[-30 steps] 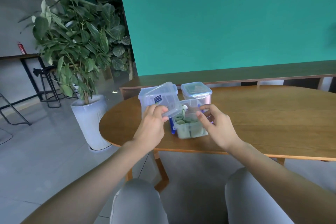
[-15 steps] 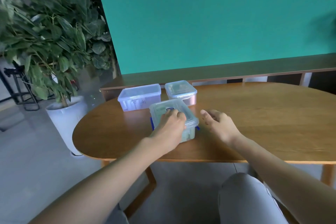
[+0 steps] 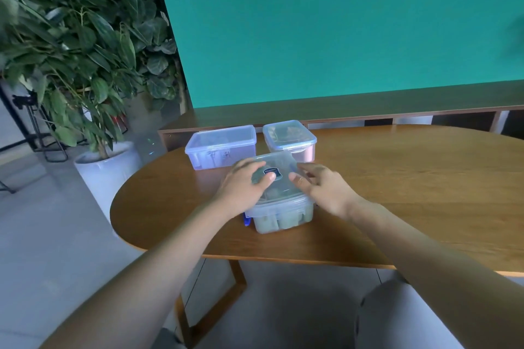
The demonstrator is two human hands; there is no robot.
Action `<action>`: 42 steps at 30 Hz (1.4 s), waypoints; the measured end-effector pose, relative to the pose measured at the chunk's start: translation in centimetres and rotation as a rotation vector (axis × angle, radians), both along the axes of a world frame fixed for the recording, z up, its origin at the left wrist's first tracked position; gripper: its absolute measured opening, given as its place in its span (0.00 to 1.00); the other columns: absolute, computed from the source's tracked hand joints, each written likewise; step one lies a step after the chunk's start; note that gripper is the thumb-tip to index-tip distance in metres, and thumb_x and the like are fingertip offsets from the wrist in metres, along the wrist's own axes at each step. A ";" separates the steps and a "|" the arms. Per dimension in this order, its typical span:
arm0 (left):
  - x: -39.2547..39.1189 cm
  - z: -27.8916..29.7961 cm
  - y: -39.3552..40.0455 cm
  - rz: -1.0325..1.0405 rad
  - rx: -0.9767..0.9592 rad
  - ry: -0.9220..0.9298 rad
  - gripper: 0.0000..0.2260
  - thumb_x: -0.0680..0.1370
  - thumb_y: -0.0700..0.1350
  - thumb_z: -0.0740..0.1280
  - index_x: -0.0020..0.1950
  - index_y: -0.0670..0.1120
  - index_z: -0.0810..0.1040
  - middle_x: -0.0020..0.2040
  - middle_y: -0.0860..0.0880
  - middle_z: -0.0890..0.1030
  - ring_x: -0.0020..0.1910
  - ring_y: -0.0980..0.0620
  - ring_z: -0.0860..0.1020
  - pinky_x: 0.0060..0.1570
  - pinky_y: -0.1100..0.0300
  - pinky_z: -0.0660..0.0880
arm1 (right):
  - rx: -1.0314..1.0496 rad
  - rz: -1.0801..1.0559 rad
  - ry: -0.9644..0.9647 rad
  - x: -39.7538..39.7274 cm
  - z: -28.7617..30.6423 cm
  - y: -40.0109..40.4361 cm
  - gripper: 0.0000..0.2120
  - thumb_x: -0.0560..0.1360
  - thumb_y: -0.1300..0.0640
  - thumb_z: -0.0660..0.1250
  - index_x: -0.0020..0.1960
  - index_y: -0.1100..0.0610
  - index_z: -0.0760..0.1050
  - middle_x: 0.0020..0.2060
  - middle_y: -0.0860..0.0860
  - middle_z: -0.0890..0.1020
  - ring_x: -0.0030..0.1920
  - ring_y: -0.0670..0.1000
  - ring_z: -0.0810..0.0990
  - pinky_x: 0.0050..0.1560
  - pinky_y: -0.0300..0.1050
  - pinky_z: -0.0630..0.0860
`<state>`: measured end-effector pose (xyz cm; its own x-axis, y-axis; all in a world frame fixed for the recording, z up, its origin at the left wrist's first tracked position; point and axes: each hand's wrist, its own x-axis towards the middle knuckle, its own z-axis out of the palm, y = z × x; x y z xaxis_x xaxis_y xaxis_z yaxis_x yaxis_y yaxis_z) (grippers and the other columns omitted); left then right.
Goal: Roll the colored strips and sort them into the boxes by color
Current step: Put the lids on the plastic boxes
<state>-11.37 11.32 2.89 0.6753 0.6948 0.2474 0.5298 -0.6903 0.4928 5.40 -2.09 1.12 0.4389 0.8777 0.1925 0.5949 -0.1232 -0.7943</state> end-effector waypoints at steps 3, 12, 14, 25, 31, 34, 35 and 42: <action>0.2 -0.5 0.8 -0.021 -0.099 0.109 0.25 0.82 0.63 0.56 0.78 0.56 0.65 0.81 0.53 0.57 0.80 0.55 0.51 0.77 0.52 0.50 | 0.011 0.010 0.007 0.0 -0.7 0.3 0.28 0.82 0.40 0.60 0.79 0.50 0.65 0.76 0.48 0.69 0.73 0.52 0.70 0.74 0.46 0.66; 0.2 -2.2 1.0 0.319 -0.522 -0.311 0.27 0.75 0.65 0.67 0.69 0.54 0.68 0.66 0.55 0.75 0.65 0.48 0.75 0.64 0.51 0.72 | -0.119 -0.093 0.507 1.9 -0.5 1.8 0.34 0.73 0.41 0.75 0.70 0.60 0.70 0.58 0.53 0.84 0.56 0.55 0.83 0.54 0.53 0.81; -0.2 -2.2 1.4 0.352 -0.724 -0.443 0.31 0.73 0.63 0.72 0.68 0.45 0.71 0.62 0.53 0.79 0.60 0.47 0.79 0.61 0.50 0.76 | -0.118 -0.034 0.608 2.0 -0.2 1.8 0.24 0.73 0.47 0.76 0.63 0.60 0.79 0.50 0.52 0.87 0.48 0.53 0.85 0.46 0.49 0.81; -0.5 -2.0 1.0 0.402 -0.504 -0.555 0.11 0.71 0.52 0.79 0.43 0.46 0.86 0.41 0.50 0.86 0.40 0.52 0.84 0.40 0.60 0.80 | -0.004 -0.226 0.363 1.1 -0.5 2.4 0.15 0.69 0.45 0.80 0.45 0.57 0.85 0.40 0.51 0.87 0.43 0.52 0.86 0.48 0.48 0.83; 0.3 -2.0 0.9 0.399 -0.374 -0.439 0.12 0.78 0.52 0.71 0.43 0.44 0.86 0.40 0.48 0.85 0.44 0.47 0.83 0.49 0.51 0.81 | -0.031 -0.251 0.120 0.4 0.0 2.2 0.19 0.76 0.50 0.70 0.32 0.58 0.72 0.23 0.47 0.69 0.24 0.47 0.63 0.24 0.36 0.62; 0.6 -2.0 1.2 0.402 -0.371 -0.417 0.14 0.78 0.53 0.69 0.44 0.42 0.84 0.41 0.46 0.85 0.44 0.46 0.83 0.47 0.49 0.82 | -0.065 -0.223 0.082 0.7 0.2 2.3 0.19 0.78 0.50 0.68 0.31 0.57 0.69 0.25 0.47 0.70 0.25 0.47 0.64 0.24 0.35 0.62; 0.6 -2.0 1.3 0.405 -0.379 -0.399 0.13 0.78 0.53 0.69 0.45 0.43 0.83 0.42 0.47 0.85 0.43 0.46 0.83 0.46 0.50 0.82 | -0.075 -0.211 0.072 0.8 0.4 2.3 0.20 0.78 0.50 0.67 0.31 0.57 0.69 0.25 0.47 0.70 0.25 0.47 0.65 0.24 0.35 0.62; 2.2 -1.9 -2.0 0.384 -0.902 -0.647 0.17 0.78 0.45 0.70 0.59 0.45 0.64 0.47 0.38 0.78 0.24 0.49 0.75 0.28 0.55 0.80 | 0.093 -0.389 0.076 2.7 1.4 3.4 0.15 0.82 0.45 0.63 0.43 0.55 0.76 0.39 0.49 0.77 0.45 0.55 0.73 0.40 0.43 0.67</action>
<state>-9.18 9.31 1.03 0.3123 0.9247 -0.2179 0.0989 0.1965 0.9755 8.12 1.30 2.50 0.7508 0.6239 0.2169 0.4569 -0.2534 -0.8527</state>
